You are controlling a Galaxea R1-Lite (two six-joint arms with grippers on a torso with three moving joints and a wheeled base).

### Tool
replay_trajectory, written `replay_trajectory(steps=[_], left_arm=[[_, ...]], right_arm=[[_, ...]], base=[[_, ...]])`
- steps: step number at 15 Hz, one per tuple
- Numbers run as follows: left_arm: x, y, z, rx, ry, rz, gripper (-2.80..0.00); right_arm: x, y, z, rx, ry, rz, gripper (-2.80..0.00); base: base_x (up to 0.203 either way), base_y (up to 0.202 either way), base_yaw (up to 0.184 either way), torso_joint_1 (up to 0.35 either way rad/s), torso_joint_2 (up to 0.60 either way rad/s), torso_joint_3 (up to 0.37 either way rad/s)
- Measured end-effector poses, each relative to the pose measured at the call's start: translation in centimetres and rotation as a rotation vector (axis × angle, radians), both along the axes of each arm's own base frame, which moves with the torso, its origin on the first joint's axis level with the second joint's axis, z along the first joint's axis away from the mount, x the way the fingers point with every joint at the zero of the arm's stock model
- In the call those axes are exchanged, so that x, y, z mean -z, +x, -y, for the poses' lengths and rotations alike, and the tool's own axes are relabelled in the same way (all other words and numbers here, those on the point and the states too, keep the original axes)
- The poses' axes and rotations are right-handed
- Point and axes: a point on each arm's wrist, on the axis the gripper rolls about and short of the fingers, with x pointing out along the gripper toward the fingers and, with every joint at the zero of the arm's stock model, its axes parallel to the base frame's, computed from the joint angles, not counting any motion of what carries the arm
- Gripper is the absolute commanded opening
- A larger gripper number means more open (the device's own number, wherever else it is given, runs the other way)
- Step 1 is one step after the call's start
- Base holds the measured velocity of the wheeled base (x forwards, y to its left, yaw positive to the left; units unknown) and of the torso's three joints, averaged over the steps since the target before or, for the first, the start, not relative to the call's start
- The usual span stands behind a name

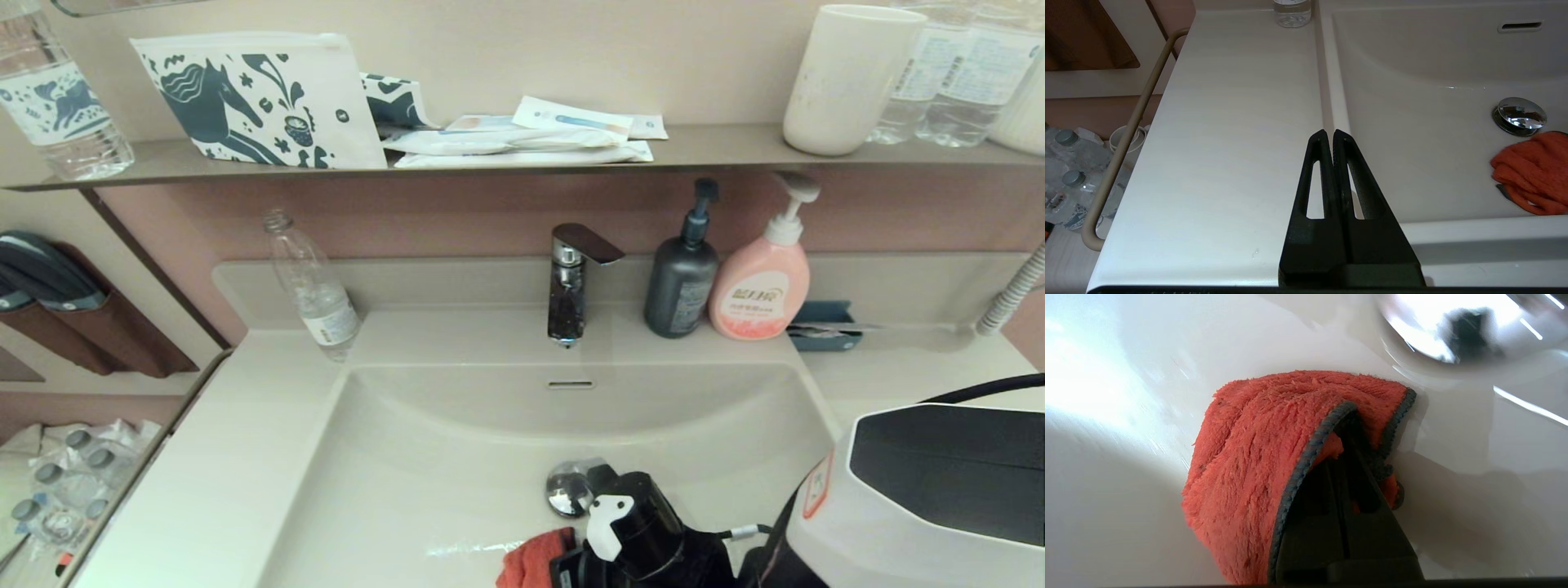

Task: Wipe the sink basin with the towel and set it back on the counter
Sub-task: Wipe the sink

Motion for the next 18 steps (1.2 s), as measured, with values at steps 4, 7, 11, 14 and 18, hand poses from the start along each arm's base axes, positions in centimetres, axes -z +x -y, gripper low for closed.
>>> replay_trajectory(steps=[4,7,11,14,18], left_arm=[[0.0,0.0,0.0,0.0,0.0,0.0,-2.8],[0.0,0.0,0.0,0.0,0.0,0.0,-2.8],[0.0,0.0,0.0,0.0,0.0,0.0,-2.8],[0.0,0.0,0.0,0.0,0.0,0.0,-2.8],[0.0,0.0,0.0,0.0,0.0,0.0,-2.8]], right_arm=[[0.1,1.8,-3.7,-0.022,0.042,0.032,-2.8],[-0.4,3.3,-6.4,-0.03,0.078,0.062,-2.8],[-1.0,5.2,-9.1,-0.032,0.112,0.11,-2.8],[-0.6,6.8,-10.9,-0.01,0.098,0.207,-2.8],[-0.3,8.3,-12.3,0.034,0.079,0.304,-2.8]], base=[[0.0,0.0,0.0,0.0,0.0,0.0],[0.0,0.0,0.0,0.0,0.0,0.0],[0.0,0.0,0.0,0.0,0.0,0.0],[0.0,0.0,0.0,0.0,0.0,0.0],[0.0,0.0,0.0,0.0,0.0,0.0]])
